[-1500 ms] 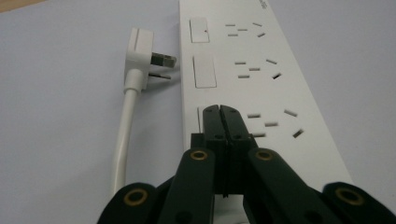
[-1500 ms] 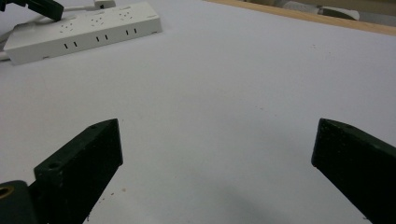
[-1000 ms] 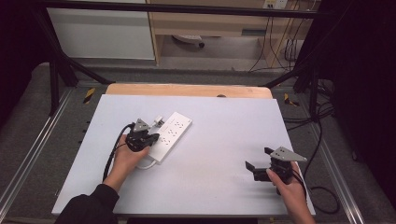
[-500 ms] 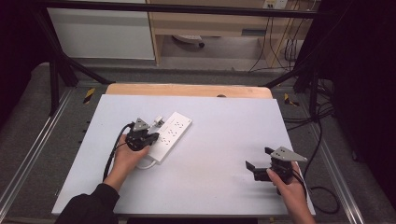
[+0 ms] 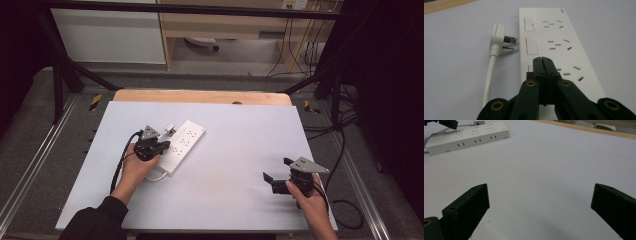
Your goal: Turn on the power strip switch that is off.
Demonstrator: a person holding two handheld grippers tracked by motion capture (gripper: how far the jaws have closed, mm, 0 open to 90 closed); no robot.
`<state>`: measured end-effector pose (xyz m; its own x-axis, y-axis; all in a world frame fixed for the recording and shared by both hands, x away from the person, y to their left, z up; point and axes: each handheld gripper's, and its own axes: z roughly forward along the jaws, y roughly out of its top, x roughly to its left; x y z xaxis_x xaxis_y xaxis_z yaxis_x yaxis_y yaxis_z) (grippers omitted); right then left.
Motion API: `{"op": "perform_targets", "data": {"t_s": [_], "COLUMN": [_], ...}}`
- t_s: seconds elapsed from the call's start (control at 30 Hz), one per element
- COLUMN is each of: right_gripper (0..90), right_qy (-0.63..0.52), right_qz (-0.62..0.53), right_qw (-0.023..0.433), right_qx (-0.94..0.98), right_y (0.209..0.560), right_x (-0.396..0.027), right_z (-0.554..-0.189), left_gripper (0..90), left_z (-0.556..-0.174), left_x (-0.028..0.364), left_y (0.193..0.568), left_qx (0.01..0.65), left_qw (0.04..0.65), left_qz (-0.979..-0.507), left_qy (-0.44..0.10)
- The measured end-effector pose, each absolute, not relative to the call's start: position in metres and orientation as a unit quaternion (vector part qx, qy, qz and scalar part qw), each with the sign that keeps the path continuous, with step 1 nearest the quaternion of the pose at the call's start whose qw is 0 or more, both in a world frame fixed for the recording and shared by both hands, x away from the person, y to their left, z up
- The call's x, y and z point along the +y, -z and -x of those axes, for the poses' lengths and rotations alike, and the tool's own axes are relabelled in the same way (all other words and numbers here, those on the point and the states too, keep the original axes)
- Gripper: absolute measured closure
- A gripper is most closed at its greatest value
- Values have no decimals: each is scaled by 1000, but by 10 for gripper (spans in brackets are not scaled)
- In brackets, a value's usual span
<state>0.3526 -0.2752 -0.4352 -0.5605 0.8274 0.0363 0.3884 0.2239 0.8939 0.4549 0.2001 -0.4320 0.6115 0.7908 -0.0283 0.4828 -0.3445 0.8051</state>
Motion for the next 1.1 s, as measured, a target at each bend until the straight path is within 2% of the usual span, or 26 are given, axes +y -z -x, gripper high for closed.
{"op": "perform_targets", "data": {"t_s": [0.4,0.53,0.73,1.0,1.1], "right_gripper": [23,23,23,23,23], "right_qy": [-471,-471,-471,-471,-471], "right_qz": [-407,-407,-408,-407,-407], "right_qw": [234,234,233,233,232], "right_qx": [747,747,747,747,747], "right_y": [435,435,435,435,435], "right_x": [-276,-275,-275,-275,-275], "right_z": [-353,-353,-353,-353,-353], "left_gripper": [724,641,453,341,260], "left_z": [-454,-454,-454,-453,-453], "left_x": [199,199,199,198,197], "left_y": [429,428,426,424,424], "left_qx": [403,407,413,412,417], "left_qw": [430,431,432,440,445], "left_qz": [-784,-781,-774,-770,-766], "left_qy": [-194,-198,-209,-209,-205]}}
